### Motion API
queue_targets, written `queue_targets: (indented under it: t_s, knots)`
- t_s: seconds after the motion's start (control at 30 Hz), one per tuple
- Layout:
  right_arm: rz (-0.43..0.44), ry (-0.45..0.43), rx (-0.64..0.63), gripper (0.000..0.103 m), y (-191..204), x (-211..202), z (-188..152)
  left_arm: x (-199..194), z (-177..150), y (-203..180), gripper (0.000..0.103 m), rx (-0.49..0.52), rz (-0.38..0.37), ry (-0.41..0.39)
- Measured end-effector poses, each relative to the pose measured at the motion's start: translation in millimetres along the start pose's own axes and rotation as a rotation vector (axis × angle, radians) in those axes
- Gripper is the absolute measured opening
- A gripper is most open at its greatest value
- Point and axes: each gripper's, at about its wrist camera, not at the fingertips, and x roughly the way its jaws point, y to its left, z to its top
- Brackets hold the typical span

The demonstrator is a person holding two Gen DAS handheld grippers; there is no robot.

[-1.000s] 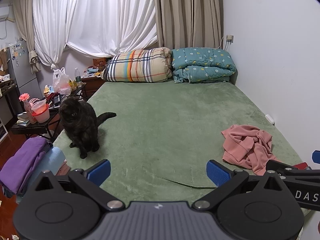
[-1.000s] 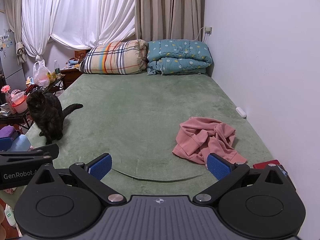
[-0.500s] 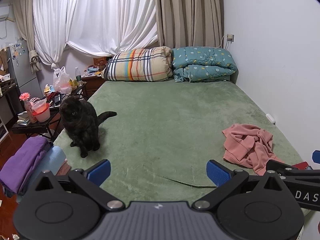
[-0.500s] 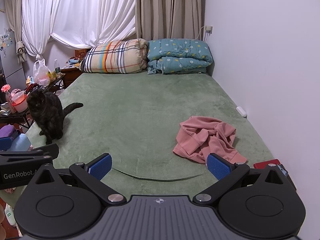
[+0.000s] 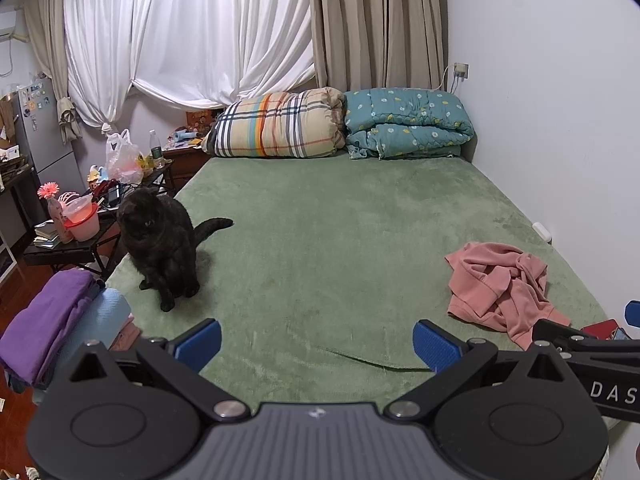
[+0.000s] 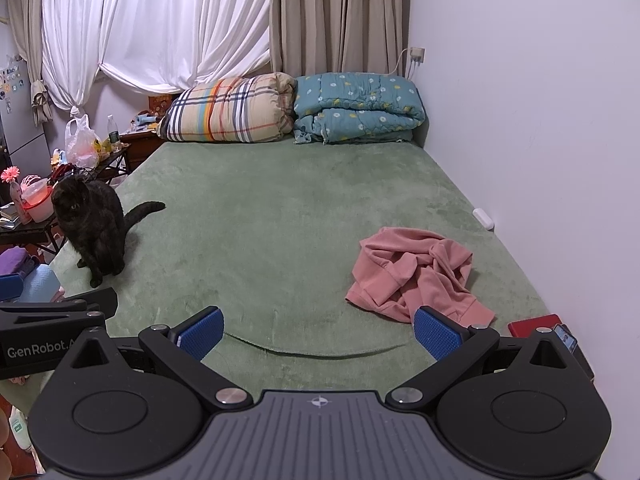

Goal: Fold clothes

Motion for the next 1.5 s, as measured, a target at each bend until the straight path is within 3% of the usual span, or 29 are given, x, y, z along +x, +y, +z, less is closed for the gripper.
queue_targets:
  t_s: [0.2,0.63,0.73,0.8,0.93,1.1,1.23,1.47,1.5]
  knots:
    - [-0.004,-0.03,0.039,0.102,-12,11,-12,29,-6,-3,0.103,-0.002,-0.041,-0.008]
    - [0.03,-0.092,0.46,0.1,-129,129,-89,162,-23,-22,0.101,-0.008,-0.119,0.027]
    - [0.034,-0.224,0.566,0.102,-153,146,-113,192,-26,-27,0.102,-0.01,-0.137,0.036]
    - [-0.017,-0.204,0.531,0.101,-161,162,-119,213,-29,-30,0.102,-0.011,-0.149,0.041]
    - [-0.065,-0.219,0.337,0.101,-162,180,-131,265,-12,-78,0.101,0.032,-0.221,0.066]
    - [0.009,-0.179,0.433,0.101,-178,193,-154,332,11,-142,0.099,0.088,-0.313,0.099]
    - [0.045,-0.158,0.539,0.101,-191,203,-172,385,30,-192,0.083,0.133,-0.386,0.125]
    - [0.11,-0.121,0.726,0.101,-213,220,-205,478,62,-281,0.085,0.212,-0.515,0.17]
    - [0.119,-0.115,0.752,0.101,-216,222,-209,494,63,-291,0.083,0.212,-0.52,0.229]
